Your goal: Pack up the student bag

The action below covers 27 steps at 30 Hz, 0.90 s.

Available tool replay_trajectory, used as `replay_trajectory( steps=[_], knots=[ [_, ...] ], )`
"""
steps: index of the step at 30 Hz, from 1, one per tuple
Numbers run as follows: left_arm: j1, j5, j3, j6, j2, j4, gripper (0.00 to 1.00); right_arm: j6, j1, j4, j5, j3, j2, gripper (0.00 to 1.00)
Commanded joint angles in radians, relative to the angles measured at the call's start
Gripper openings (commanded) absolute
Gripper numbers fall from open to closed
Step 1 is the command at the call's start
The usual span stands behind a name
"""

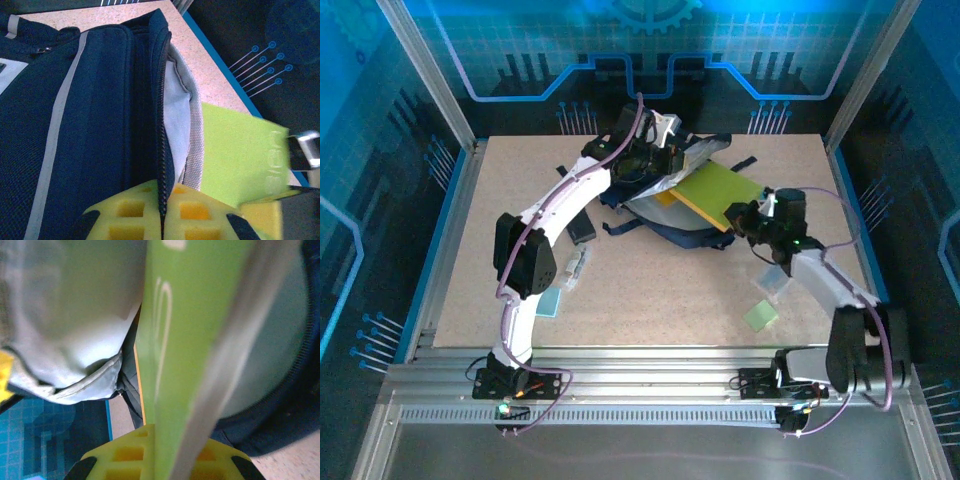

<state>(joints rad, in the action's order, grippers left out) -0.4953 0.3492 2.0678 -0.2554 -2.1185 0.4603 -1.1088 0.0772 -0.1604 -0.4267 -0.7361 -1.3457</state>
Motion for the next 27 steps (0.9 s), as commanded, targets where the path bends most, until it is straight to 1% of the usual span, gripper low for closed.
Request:
replay_trajectory(
  steps=[1, 5, 8, 9, 12, 14, 19, 20, 21, 22, 24, 25, 26, 27],
  knots=[
    [0.000, 0.062, -0.003, -0.052, 0.091, -0.133, 0.00, -0.093, 0.052, -0.229, 0.041, -0.098, -0.115, 0.00],
    [-0.007, 0.070, -0.041, -0.068, 0.122, -0.174, 0.00, -0.123, 0.103, -0.317, 0.075, -0.201, -0.287, 0.00],
    [-0.010, 0.070, -0.053, -0.058, 0.134, -0.177, 0.00, -0.169, 0.135, -0.455, 0.045, -0.278, -0.433, 0.00],
    [-0.011, 0.070, -0.060, -0.059, 0.138, -0.182, 0.00, -0.182, 0.143, -0.468, 0.034, -0.310, -0.478, 0.00],
    [-0.012, 0.069, -0.088, -0.069, 0.150, -0.207, 0.00, -0.210, 0.177, -0.436, 0.009, -0.432, -0.619, 0.00],
    [-0.013, 0.069, -0.101, -0.074, 0.156, -0.221, 0.00, -0.227, 0.199, -0.446, 0.005, -0.495, -0.701, 0.00],
    [-0.015, 0.082, -0.115, -0.089, 0.165, -0.244, 0.00, -0.215, 0.232, -0.370, 0.028, -0.637, -0.826, 0.00],
    [-0.017, 0.080, -0.118, -0.089, 0.167, -0.248, 0.00, -0.208, 0.234, -0.326, 0.025, -0.673, -0.849, 0.02],
    [-0.017, 0.078, -0.120, -0.087, 0.167, -0.250, 0.00, -0.209, 0.234, -0.283, 0.021, -0.699, -0.866, 0.06],
    [-0.016, 0.076, -0.125, -0.088, 0.167, -0.254, 0.00, -0.203, 0.232, -0.257, 0.010, -0.720, -0.879, 0.14],
    [-0.017, 0.065, -0.133, -0.088, 0.165, -0.261, 0.00, -0.198, 0.224, -0.250, 0.006, -0.704, -0.870, 0.29],
    [-0.016, 0.058, -0.136, -0.088, 0.162, -0.262, 0.00, -0.190, 0.217, -0.238, 0.010, -0.682, -0.851, 0.41],
    [-0.016, 0.053, -0.142, -0.088, 0.159, -0.270, 0.00, -0.175, 0.209, -0.227, 0.016, -0.653, -0.827, 0.50],
    [-0.016, 0.047, -0.149, -0.093, 0.156, -0.278, 0.00, -0.161, 0.203, -0.213, 0.026, -0.625, -0.800, 0.56]
  ],
)
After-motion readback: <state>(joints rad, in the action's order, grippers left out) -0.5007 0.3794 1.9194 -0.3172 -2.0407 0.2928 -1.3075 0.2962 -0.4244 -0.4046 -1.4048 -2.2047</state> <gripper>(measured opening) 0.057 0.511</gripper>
